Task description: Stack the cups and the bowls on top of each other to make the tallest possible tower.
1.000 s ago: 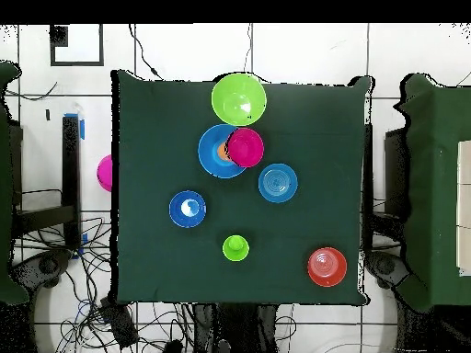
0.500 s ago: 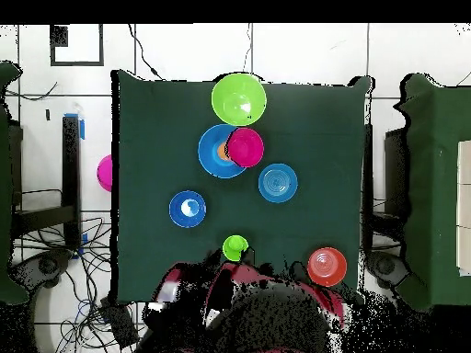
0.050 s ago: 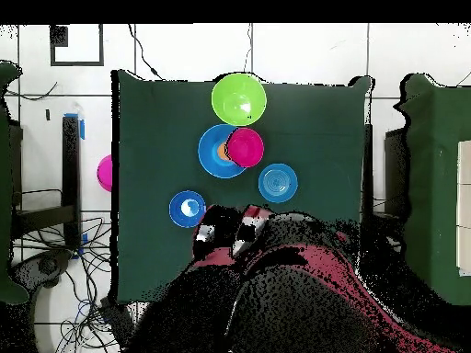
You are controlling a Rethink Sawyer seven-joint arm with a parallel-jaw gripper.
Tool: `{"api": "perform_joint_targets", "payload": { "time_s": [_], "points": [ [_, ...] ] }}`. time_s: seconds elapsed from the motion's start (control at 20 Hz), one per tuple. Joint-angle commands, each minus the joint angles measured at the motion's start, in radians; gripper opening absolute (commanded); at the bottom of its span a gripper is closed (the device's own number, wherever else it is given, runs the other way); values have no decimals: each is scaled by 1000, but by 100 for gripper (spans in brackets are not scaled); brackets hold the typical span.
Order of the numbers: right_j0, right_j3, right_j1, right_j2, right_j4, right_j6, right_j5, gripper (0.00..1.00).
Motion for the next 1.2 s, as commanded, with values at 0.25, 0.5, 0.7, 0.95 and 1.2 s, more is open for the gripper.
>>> {"api": "perform_joint_targets", "payload": {
  "time_s": [0.25, 0.5, 0.7, 0.95, 1.2],
  "points": [
    [-18, 223, 146, 1, 20, 102, -154, 100],
    [-18, 242, 172, -1, 22, 115, -204, 100],
    [-15, 254, 190, -6, 29, 129, -237, 100],
    [-18, 286, 223, -9, 37, 134, -326, 100],
    [-23, 303, 256, -11, 36, 137, -404, 100]
  ]
}}
